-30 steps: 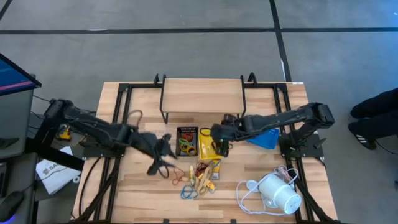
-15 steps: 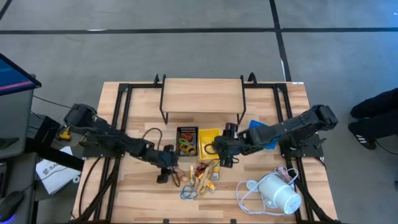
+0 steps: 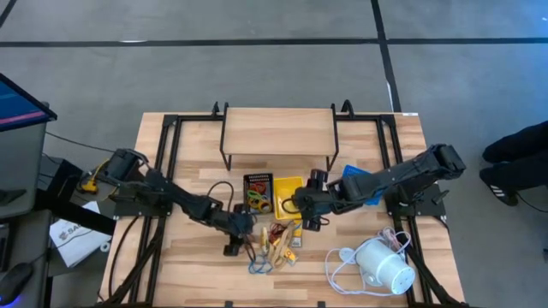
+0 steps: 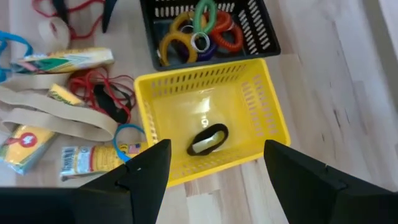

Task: Pick & Place Office Desk Supplies
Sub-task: Put the red rubber band into the yellow bin

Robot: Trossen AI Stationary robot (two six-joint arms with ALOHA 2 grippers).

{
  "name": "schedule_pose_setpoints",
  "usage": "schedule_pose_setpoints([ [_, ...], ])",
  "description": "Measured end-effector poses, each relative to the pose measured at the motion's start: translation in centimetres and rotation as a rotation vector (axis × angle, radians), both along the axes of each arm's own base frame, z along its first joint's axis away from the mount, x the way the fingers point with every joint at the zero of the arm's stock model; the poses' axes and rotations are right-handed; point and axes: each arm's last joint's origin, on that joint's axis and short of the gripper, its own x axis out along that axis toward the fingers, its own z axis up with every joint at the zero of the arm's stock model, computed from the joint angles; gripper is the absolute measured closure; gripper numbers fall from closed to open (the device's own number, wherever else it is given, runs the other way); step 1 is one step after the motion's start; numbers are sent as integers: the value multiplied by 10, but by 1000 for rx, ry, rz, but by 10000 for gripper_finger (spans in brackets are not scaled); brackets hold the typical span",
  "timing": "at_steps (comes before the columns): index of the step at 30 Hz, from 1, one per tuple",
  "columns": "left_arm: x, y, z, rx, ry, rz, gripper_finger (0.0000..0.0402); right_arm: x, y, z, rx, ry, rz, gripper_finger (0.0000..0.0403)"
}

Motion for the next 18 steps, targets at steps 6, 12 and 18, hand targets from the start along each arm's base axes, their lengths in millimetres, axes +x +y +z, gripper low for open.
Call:
schedule_pose_setpoints([
  [6,-5,-2,10,65,-38,-106,384,0,0,0,1,-3,1,148],
  [12,-15,-9,50,16,-174,-197,399,0,10,8,2,-67,52,148],
  [18,-33,0,124,29,-536,-204,401,-6,15,31,-82,-210,82,148],
])
